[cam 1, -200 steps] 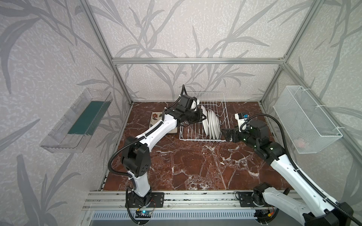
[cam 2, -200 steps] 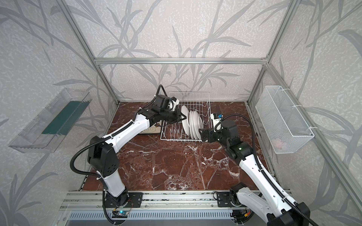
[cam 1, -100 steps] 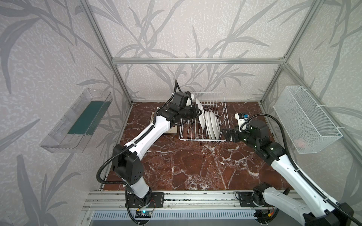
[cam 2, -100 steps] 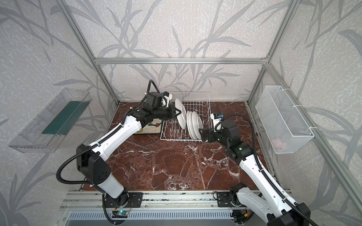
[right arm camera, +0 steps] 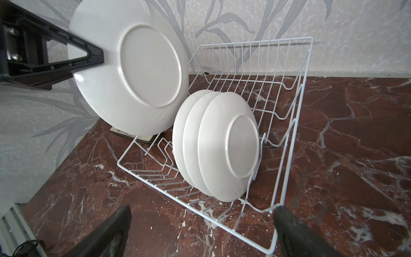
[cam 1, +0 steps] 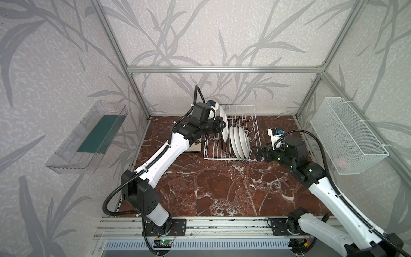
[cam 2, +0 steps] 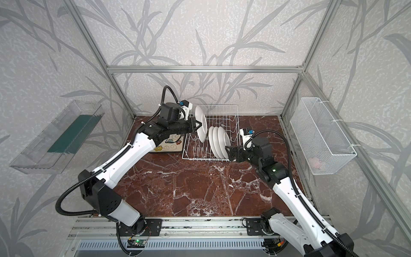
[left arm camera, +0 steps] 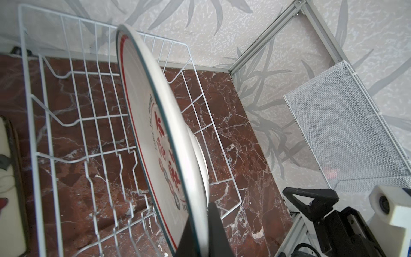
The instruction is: Unload the plates from the dish rack
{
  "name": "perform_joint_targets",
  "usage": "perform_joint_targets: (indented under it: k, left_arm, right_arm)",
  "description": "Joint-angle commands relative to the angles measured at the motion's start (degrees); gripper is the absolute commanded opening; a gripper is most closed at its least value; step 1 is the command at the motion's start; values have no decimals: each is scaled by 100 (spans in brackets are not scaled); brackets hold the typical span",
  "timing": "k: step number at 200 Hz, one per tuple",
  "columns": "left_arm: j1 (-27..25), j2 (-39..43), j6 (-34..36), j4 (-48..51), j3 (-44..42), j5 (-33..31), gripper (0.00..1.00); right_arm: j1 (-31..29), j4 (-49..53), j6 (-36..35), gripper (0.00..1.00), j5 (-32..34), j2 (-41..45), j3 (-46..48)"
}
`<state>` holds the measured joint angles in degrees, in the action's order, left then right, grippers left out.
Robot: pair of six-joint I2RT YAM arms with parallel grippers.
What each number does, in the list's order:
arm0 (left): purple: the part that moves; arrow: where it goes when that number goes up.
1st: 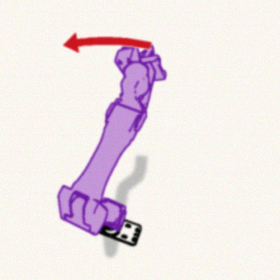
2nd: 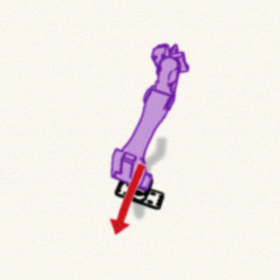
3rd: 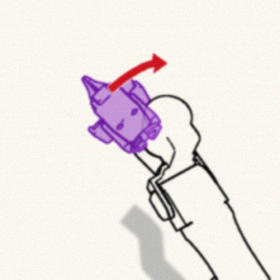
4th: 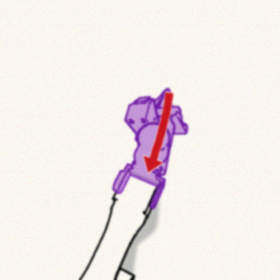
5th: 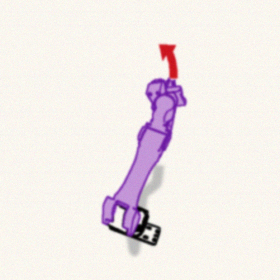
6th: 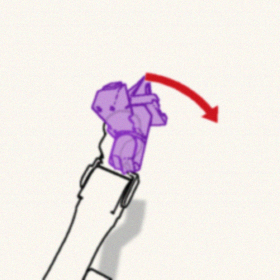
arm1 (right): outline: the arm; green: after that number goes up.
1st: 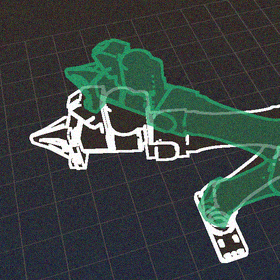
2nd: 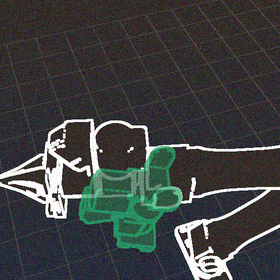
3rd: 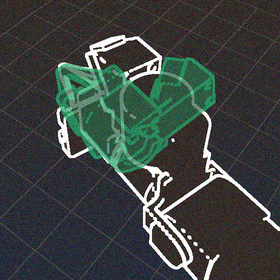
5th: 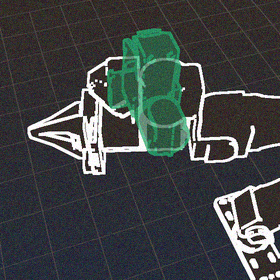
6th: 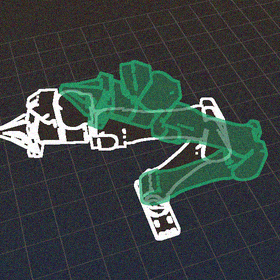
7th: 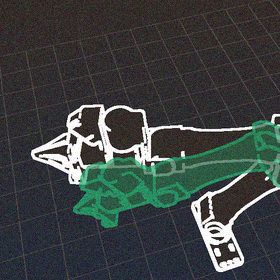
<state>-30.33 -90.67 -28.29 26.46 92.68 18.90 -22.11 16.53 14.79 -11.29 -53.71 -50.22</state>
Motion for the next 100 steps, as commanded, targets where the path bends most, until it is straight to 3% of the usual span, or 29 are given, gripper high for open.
perform_joint_targets:
  k: [1, 58, 100]
  left_arm:
    - [-2, 424, 812, -47, 379, -471, 0]
    - [-18, 863, 1557, -57, 196, -1377, 0]
    - [-97, 1127, 2816, -50, -55, -2131, 0]
  right_arm:
    - [21, -236, 74, 99, -194, 102, -243]
    - [72, -273, 246, 99, -498, -254, -434]
    - [333, -356, 746, 99, -1050, -546, -795]
